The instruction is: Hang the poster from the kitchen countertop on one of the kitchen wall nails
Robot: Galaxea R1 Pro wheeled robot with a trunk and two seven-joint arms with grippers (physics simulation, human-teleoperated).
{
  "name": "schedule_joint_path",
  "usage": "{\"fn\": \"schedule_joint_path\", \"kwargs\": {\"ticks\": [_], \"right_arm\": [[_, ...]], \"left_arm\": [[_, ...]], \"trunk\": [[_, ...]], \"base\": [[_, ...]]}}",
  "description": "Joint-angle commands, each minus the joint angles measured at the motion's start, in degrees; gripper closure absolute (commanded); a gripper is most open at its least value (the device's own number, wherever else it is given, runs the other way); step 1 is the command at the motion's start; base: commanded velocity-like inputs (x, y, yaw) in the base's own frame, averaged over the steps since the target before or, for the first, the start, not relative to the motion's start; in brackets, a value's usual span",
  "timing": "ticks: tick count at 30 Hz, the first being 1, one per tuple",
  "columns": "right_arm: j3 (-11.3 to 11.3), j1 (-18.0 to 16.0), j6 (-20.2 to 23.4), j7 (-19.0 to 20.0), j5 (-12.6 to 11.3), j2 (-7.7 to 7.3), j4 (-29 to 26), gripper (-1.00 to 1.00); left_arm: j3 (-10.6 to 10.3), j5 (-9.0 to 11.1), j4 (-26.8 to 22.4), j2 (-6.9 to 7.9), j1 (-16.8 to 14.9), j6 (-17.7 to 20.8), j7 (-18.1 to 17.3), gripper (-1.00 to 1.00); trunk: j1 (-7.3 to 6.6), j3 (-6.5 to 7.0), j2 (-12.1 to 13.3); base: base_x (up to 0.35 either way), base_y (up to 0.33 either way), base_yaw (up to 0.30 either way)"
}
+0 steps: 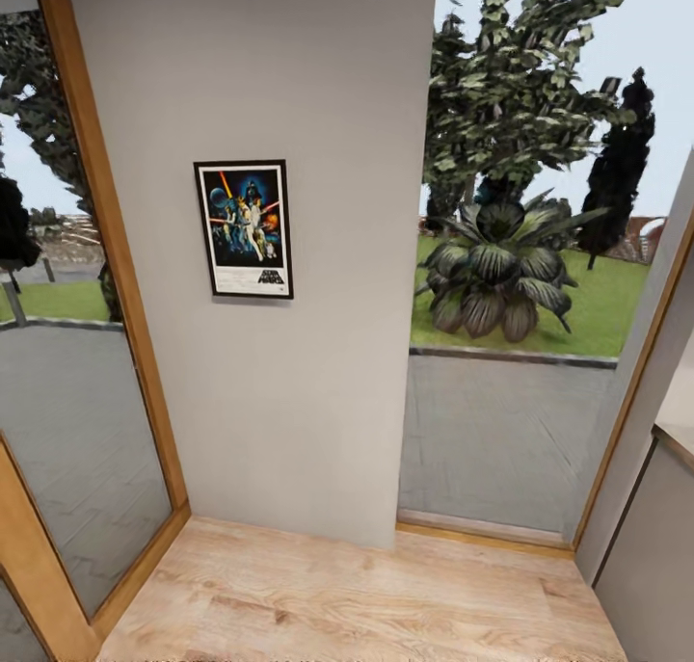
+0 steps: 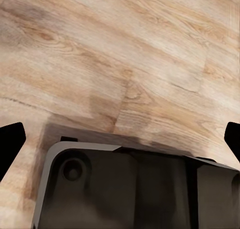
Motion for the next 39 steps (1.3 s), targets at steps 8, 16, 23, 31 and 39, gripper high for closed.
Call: {"fn": "schedule_joint_path", "kwargs": {"ticks": [8, 16, 23, 31, 39], "right_arm": [[-0.4, 0.0, -0.3, 0.3, 0.5, 0.04, 0.1, -1.00], [-0.4, 0.0, -0.3, 0.3, 0.5, 0.07, 0.1, -1.00], [-0.4, 0.0, -0.3, 0.2, 0.5, 0.03, 0.1, -1.00], [-0.4, 0.0, -0.5, 0.2, 0.5, 0.04, 0.1, -1.00], [-0.4, 0.0, -0.5, 0.2, 0.6, -1.48, 2.3, -1.00]], "left_arm": [[0.1, 0.6, 0.0, 0.00, 0.0, 0.1, -0.4, -1.00], [0.1, 0.6, 0.0, 0.00, 0.0, 0.1, -0.4, -1.00], [0.1, 0.6, 0.0, 0.00, 0.0, 0.1, -0.4, -1.00], [0.1, 0.5, 0.1, 0.00, 0.0, 0.1, -0.4, -1.00], [0.1, 0.5, 0.2, 0.00, 0.0, 0.1, -0.4, -1.00]], "trunk": [[0.02, -0.71, 0.0], [0.02, -1.42, 0.0], [0.02, -2.03, 0.0], [0.02, -2.56, 0.0], [0.02, -2.61, 0.0]], "base": [[0.000, 0.000, 0.000], [0.000, 0.000, 0.000], [0.000, 0.000, 0.000], [0.000, 0.000, 0.000], [0.000, 0.000, 0.000]]}}
